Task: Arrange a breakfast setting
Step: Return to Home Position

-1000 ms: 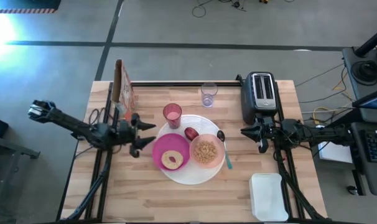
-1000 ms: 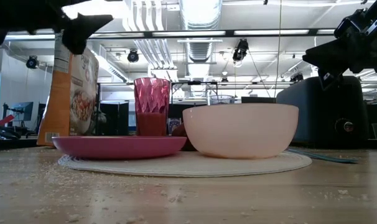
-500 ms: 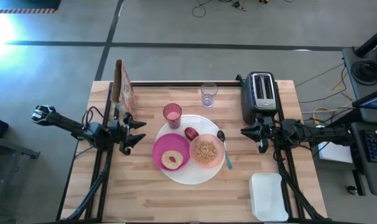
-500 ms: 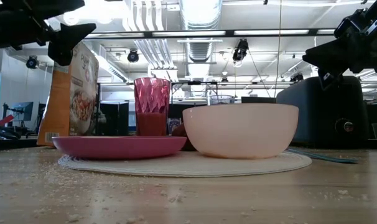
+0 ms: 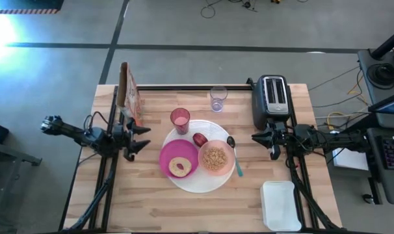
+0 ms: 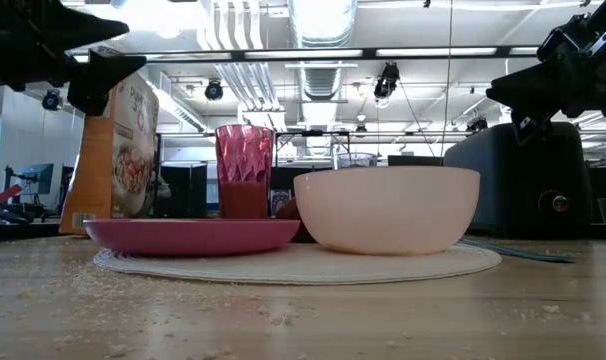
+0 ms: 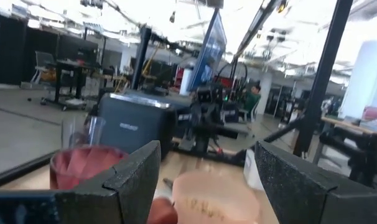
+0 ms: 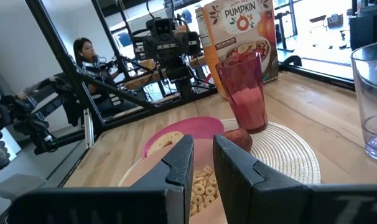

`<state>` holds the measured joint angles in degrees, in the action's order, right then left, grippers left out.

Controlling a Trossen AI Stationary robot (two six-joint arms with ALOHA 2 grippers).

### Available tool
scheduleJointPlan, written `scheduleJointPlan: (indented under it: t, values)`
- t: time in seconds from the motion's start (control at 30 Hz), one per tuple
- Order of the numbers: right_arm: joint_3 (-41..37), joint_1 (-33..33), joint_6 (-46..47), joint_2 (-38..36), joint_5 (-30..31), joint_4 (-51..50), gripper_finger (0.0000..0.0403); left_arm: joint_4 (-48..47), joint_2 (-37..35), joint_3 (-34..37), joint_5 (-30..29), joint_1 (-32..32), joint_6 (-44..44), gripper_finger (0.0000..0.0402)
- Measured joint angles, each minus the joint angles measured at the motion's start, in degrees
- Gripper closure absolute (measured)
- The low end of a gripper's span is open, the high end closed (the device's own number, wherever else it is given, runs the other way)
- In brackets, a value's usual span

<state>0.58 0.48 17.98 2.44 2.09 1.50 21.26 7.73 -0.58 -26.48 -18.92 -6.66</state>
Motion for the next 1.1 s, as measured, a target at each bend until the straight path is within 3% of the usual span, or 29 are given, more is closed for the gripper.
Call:
scheduleJointPlan:
  t: [0.5,1.1]
  values:
    - [0.0,0.0,0.0,0.0,0.0,0.0,0.0351,-6.11,-5.3,0.04,-0.07,0.0,-2.9,0.0157]
    - [0.0,0.01,0.0,0.0,0.0,0.0,0.0351,-6.1,-2.7,0.07,-0.04,0.0,-2.88,0.0157]
